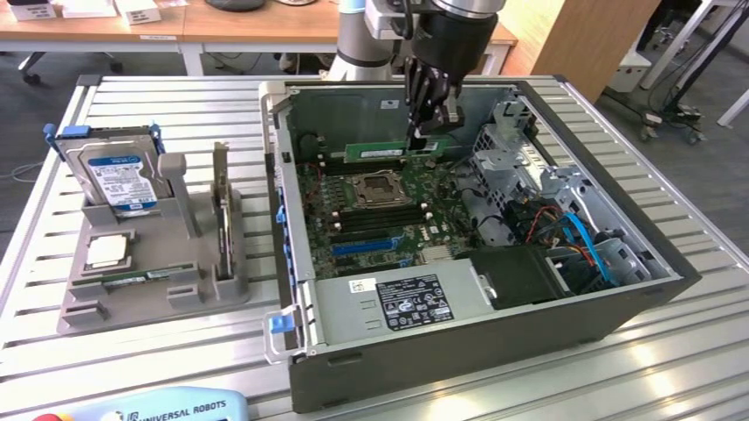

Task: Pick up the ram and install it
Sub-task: 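Insert the ram into the slot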

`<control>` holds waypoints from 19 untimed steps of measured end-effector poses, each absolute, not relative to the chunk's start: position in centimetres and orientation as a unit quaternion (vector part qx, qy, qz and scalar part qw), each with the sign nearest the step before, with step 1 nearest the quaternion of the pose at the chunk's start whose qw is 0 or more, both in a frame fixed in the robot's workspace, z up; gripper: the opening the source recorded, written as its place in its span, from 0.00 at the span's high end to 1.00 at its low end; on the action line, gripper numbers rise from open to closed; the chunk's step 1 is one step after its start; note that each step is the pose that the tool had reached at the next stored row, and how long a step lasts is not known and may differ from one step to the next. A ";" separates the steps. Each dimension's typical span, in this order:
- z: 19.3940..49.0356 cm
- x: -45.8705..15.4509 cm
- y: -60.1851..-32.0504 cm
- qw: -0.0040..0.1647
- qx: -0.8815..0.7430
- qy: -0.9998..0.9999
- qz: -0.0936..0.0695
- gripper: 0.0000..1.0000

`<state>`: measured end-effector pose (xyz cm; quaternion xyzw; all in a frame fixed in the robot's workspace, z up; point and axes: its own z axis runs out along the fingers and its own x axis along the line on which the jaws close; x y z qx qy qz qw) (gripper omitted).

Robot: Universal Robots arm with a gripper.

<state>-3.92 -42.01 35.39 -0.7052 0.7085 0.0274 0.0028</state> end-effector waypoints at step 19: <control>32.9 -4.0 -42.0 0.003 -0.705 0.708 0.027 0.88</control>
